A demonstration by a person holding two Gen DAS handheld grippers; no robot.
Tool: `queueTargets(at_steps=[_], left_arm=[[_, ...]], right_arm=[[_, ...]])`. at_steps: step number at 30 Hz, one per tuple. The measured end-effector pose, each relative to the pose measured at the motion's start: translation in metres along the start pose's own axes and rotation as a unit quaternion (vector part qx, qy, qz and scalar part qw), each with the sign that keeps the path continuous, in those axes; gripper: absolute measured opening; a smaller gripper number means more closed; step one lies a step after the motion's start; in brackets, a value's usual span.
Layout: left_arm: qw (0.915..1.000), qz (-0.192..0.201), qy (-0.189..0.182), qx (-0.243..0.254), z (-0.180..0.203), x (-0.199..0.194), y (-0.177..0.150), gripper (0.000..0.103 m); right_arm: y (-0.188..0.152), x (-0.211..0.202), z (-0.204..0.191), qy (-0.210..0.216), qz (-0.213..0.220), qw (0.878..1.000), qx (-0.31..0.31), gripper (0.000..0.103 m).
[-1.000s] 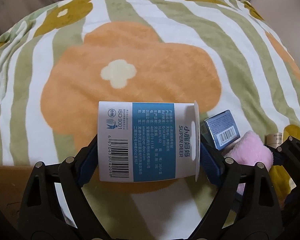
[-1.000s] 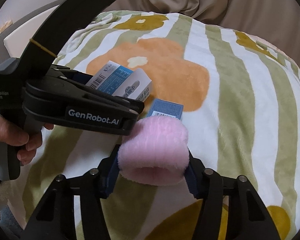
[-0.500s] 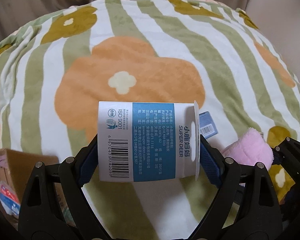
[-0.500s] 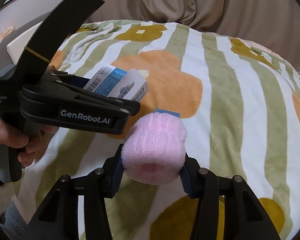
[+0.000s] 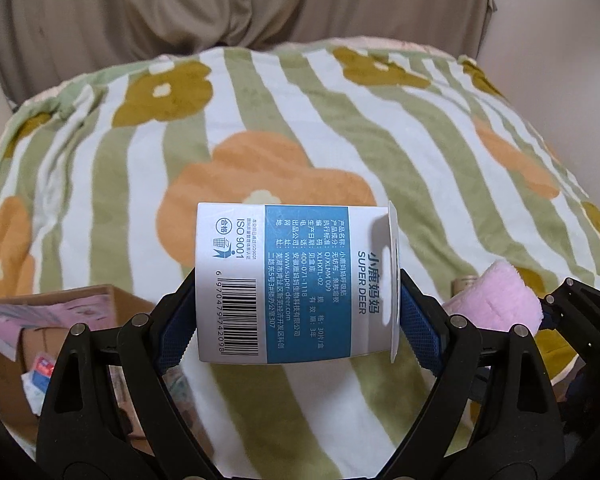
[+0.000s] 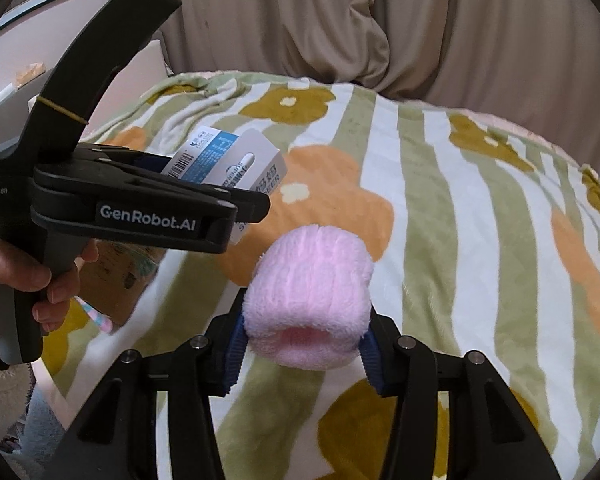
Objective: Organize objects
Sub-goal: 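Carry the carton with the left tool into the box while the right tool carries the sponge there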
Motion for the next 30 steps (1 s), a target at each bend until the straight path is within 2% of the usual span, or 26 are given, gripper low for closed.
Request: queueTargets(at_steps=[6, 14, 22, 30], left_arm=[[0.9995, 0.028, -0.001, -0.012, -0.018, -0.041, 0.006, 0.088], [0.9977, 0.059, 0.014, -0.032, -0.066, -0.086, 0.013, 0.088], [0.9943, 0.077, 0.038, -0.063, -0.14, -0.119, 0.013, 0.088], [0.9888, 0.078, 0.071, -0.106, -0.23, -0.138, 0.001, 0.088]], right_arm=[[0.021, -0.025, -0.016, -0.007, 0.02, 1.0, -0.015, 0.045], [0.051, -0.041, -0.042, -0.003, 0.036, 0.999, -0.034, 0.045], [0.093, -0.037, -0.084, 0.021, 0.053, 0.997, -0.053, 0.045], [0.125, -0.012, -0.143, 0.058, 0.054, 0.994, -0.08, 0.045]])
Point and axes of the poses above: each gripper's, at about its wrist camera, not at the fingertips, and x roughly the way its jaws point, z to its right, y to its top, the point moved 9 cm from there along x, roughly the way its jaws point, and after that the axes turned 13 degrees about -x, right-handed, at the moved point
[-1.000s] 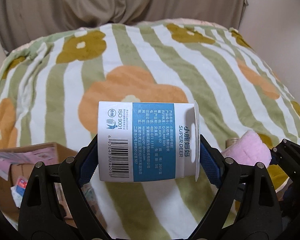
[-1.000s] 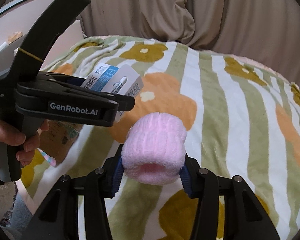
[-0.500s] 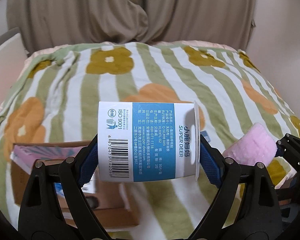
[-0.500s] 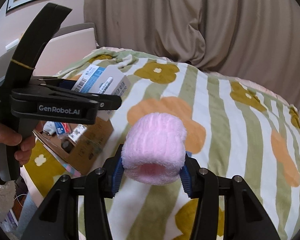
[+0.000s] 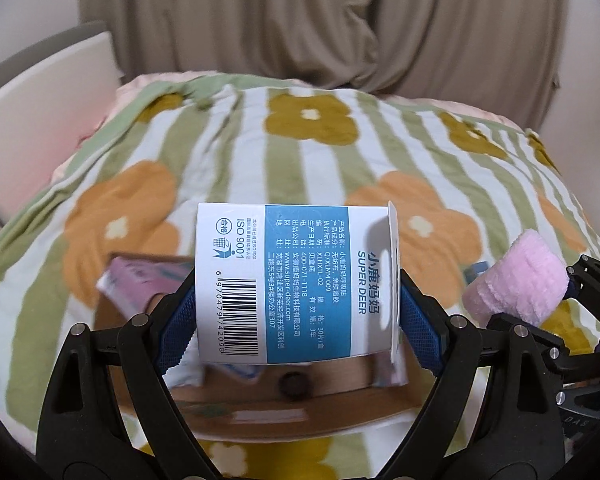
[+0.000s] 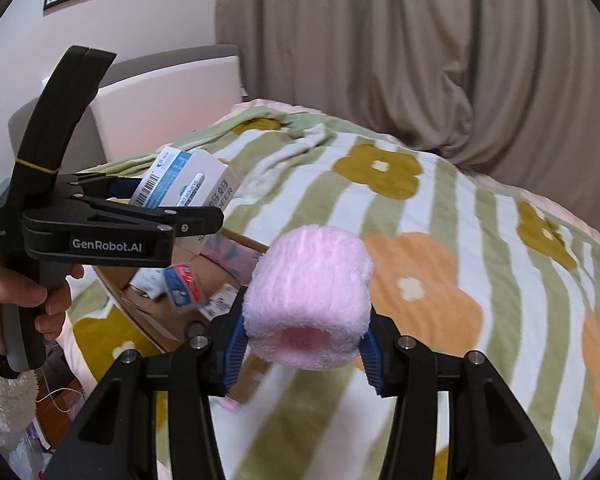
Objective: Organize objects
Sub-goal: 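Carry the carton with the left tool into the box while the right tool carries the sponge there, then open both tools in the box and withdraw them toward the remaining items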
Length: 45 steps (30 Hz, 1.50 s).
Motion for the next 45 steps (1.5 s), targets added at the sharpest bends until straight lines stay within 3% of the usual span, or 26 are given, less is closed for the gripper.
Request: queueTargets(at_steps=[10, 18, 27, 39, 40, 41, 42, 43, 45], left_arm=[[0.998, -0.019, 0.035, -0.049, -0.103, 0.019, -0.01, 0.088], [0.995, -0.053, 0.044, -0.073, -0.146, 0.056, -0.034, 0.088], [0.9929, -0.078, 0.042, -0.079, -0.155, 0.087, -0.046, 0.088], [0.9943, -0.074, 0.032, -0.07, -0.147, 0.096, -0.037, 0.088], [0.9951, -0.066, 0.022, -0.071, -0.144, 0.094, -0.033, 0.089], [0.9955, -0.059, 0.015, -0.072, -0.141, 0.092, -0.029, 0.098], [0.9958, -0.053, 0.018, -0.072, -0.139, 0.09, -0.025, 0.103], [0.9961, -0.046, 0.025, -0.07, -0.138, 0.089, -0.02, 0.103], [0.9967, -0.045, 0.029, -0.06, -0.134, 0.09, -0.014, 0.103]], right_arm=[[0.026, 0.059, -0.066, 0.051, -0.02, 0.998, -0.022, 0.045], [0.022, 0.107, -0.098, 0.077, -0.051, 0.995, -0.03, 0.045], [0.011, 0.139, -0.109, 0.093, -0.079, 0.992, -0.032, 0.045], [0.005, 0.15, -0.106, 0.096, -0.088, 0.991, -0.026, 0.045], [0.005, 0.151, -0.107, 0.099, -0.09, 0.991, -0.026, 0.046], [0.005, 0.152, -0.107, 0.103, -0.091, 0.99, -0.025, 0.046], [0.005, 0.152, -0.108, 0.107, -0.093, 0.99, -0.022, 0.051], [0.003, 0.153, -0.109, 0.111, -0.097, 0.989, -0.018, 0.066], [0.003, 0.151, -0.109, 0.104, -0.091, 0.99, -0.015, 0.085]])
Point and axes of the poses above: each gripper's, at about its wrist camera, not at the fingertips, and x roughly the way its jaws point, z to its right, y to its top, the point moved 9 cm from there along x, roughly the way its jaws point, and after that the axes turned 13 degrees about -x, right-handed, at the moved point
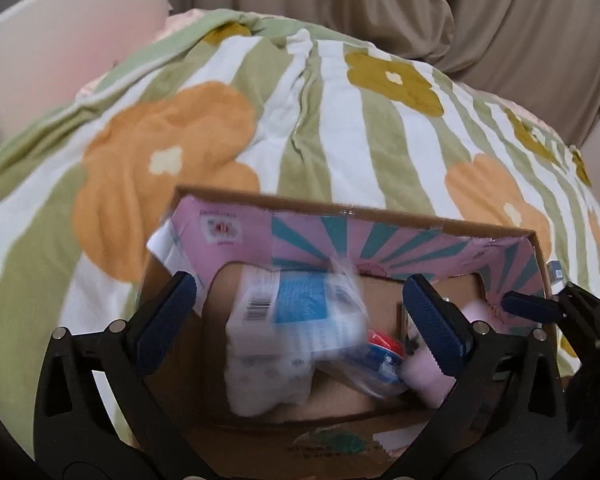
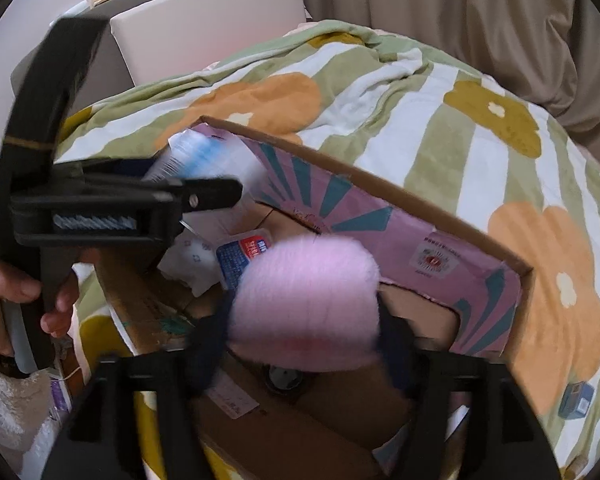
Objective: Organize objects
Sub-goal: 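Open both tools in the box and withdraw them toward the remaining items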
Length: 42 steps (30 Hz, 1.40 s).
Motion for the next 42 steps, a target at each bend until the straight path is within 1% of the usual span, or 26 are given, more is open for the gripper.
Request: queueTargets(at_steps=[1, 3, 7, 9, 14, 19, 23, 25, 27, 28, 30, 33, 39, 42], left_arm=[[1.0, -0.001, -0.002, 0.004, 0.003, 0.001, 0.001, 0.103], [1.0, -0.002, 0.002, 0.008, 0.007, 0.001, 0.002, 0.103], [1.0, -0.008, -0.006, 0.003, 0.012, -0.002, -0.003, 0.103], [1.0, -0.007, -0.002, 0.001, 0.012, -0.005, -0.004, 0.103], [1.0, 0.003, 0.005, 0.006, 0.012, -0.017, -0.006, 0.103], [0.9999, 0.004, 0.009, 0.007, 0.016, -0.029, -0.009, 0.103], [0.9999, 0.012, 0.01, 0.006, 0.022, -0.044, -0.01, 0.103], [0.9999, 0.01, 0.003, -0.003, 0.026, -0.049, -0.014, 0.103], [0.9998, 0.007, -0.014, -0.011, 0.034, -0.053, -0.02, 0.103], [0.9998, 0.008, -0.017, -0.012, 0.037, -0.054, -0.022, 0.103], [0.9998, 0.009, -0.015, -0.007, 0.045, -0.058, -0.027, 0.103], [0.9997, 0.014, -0.019, 0.007, 0.06, -0.067, -0.032, 0.103], [0.9985, 0.022, -0.045, 0.021, 0.091, -0.085, -0.037, 0.103], [0.9977, 0.027, -0.055, 0.029, 0.107, -0.092, -0.041, 0.103]], right_arm=[[0.0, -0.002, -0.001, -0.004, 0.003, 1.0, -0.002, 0.09], [-0.002, -0.006, -0.002, -0.013, 0.006, 1.0, -0.008, 0.09], [-0.004, -0.016, -0.001, -0.038, 0.014, 0.999, -0.022, 0.09], [-0.004, -0.018, -0.001, -0.043, 0.014, 0.999, -0.024, 0.09], [-0.007, -0.023, -0.001, -0.045, 0.016, 0.999, -0.015, 0.09], [-0.009, -0.031, -0.001, -0.041, 0.018, 0.999, 0.001, 0.09], [-0.01, -0.045, 0.001, -0.046, 0.026, 0.999, 0.007, 0.09], [-0.011, -0.053, 0.001, -0.051, 0.028, 0.998, 0.011, 0.09], [-0.013, -0.062, 0.0, -0.051, 0.032, 0.998, 0.017, 0.09], [-0.015, -0.065, -0.002, -0.05, 0.034, 0.998, 0.017, 0.09], [-0.018, -0.074, -0.003, -0.053, 0.038, 0.998, 0.017, 0.09], [-0.025, -0.088, -0.002, -0.068, 0.042, 0.997, 0.013, 0.09], [-0.034, -0.121, 0.009, -0.093, 0.055, 0.994, 0.016, 0.09], [-0.04, -0.137, 0.017, -0.11, 0.054, 0.992, 0.022, 0.09]])
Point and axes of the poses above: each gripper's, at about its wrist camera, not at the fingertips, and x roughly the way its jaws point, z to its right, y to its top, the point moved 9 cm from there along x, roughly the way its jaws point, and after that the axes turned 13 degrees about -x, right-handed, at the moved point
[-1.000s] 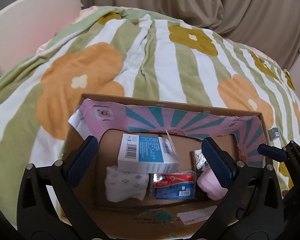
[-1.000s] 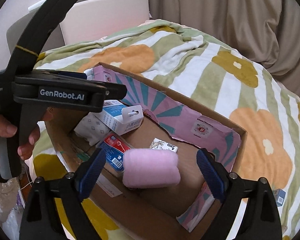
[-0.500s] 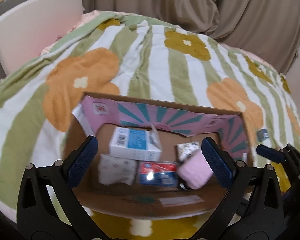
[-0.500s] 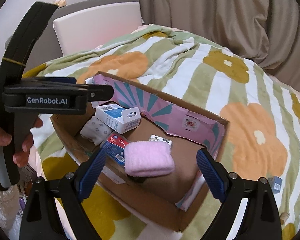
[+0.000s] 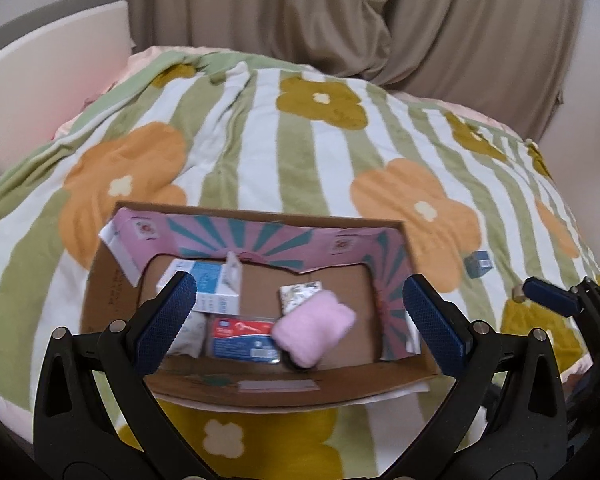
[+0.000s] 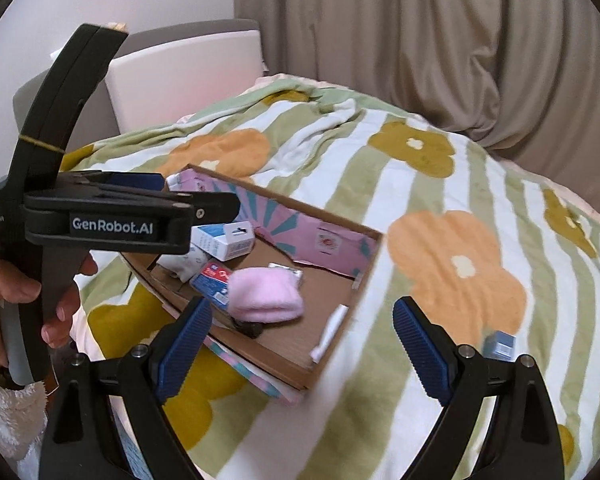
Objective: Organize objects
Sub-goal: 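Open both tools in the box and withdraw them toward the remaining items, then grasp the small blue box with the left tool while the right tool grasps the beige jar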
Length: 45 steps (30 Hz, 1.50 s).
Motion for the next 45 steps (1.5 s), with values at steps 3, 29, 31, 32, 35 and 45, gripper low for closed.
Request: queueTargets(at_steps=[3, 29, 31, 32, 35, 45], left_arm=[[1.0, 0.005, -0.004, 0.006, 0.015, -0.004, -0.004, 0.103], [0.9908, 0.007, -0.096, 0.096, 0.208, 0.018, -0.09, 0.103], [0.9891, 0.001, -0.102, 0.106, 0.222, 0.027, -0.1, 0.103], [0.9882, -0.001, -0.107, 0.11, 0.228, 0.031, -0.104, 0.103], [0.9864, -0.01, -0.117, 0.115, 0.243, 0.046, -0.118, 0.103], [0.9849, -0.046, -0.124, 0.111, 0.273, 0.11, -0.137, 0.103]], right_arm=[[-0.003, -0.018, 0.012, -0.029, 0.013, 0.999, 0.006, 0.09], [-0.138, -0.126, 0.159, -0.168, 0.018, 0.969, 0.181, 0.09], [-0.152, -0.123, 0.169, -0.172, 0.002, 0.967, 0.186, 0.09], [-0.158, -0.121, 0.172, -0.172, -0.008, 0.968, 0.185, 0.09], [-0.177, -0.11, 0.183, -0.166, -0.026, 0.966, 0.197, 0.09], [-0.223, -0.078, 0.216, -0.148, -0.031, 0.962, 0.225, 0.09]])
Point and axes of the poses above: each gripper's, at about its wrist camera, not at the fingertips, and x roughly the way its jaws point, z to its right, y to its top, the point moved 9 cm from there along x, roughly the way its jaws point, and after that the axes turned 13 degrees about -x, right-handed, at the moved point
